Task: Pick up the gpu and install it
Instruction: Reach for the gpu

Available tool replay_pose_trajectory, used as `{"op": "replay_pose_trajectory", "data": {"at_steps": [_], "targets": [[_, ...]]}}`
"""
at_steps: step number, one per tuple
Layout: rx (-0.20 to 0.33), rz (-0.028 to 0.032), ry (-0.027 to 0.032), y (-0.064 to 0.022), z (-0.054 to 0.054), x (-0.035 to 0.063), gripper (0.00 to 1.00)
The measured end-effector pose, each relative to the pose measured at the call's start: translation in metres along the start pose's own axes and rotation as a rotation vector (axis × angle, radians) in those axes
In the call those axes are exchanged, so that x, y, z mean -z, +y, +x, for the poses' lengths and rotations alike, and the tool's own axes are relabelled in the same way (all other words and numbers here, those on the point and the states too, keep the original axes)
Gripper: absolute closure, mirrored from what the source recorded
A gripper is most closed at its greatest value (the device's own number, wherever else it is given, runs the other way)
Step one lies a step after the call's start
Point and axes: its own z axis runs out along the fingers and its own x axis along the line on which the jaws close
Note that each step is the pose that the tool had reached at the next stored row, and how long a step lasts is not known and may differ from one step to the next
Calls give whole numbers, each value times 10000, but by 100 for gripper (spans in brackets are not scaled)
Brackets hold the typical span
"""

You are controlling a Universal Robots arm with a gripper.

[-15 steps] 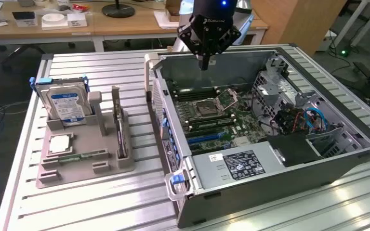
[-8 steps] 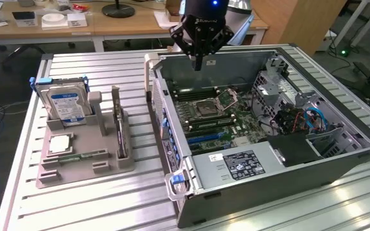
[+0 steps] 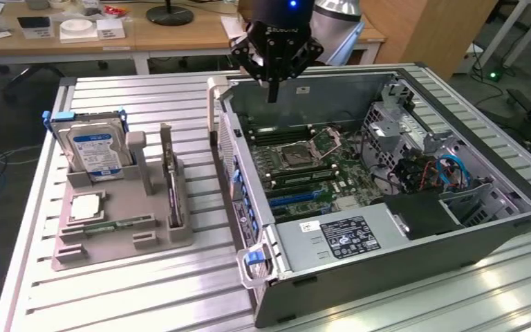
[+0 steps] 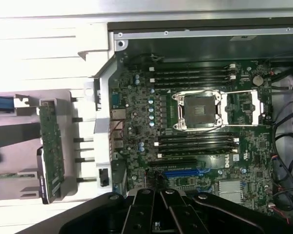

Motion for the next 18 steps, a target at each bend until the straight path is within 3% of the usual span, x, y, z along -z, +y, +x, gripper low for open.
{"op": "replay_pose_trajectory", "data": {"at_steps": [18], "targets": [[0, 0, 0, -31, 371, 9, 89]]}}
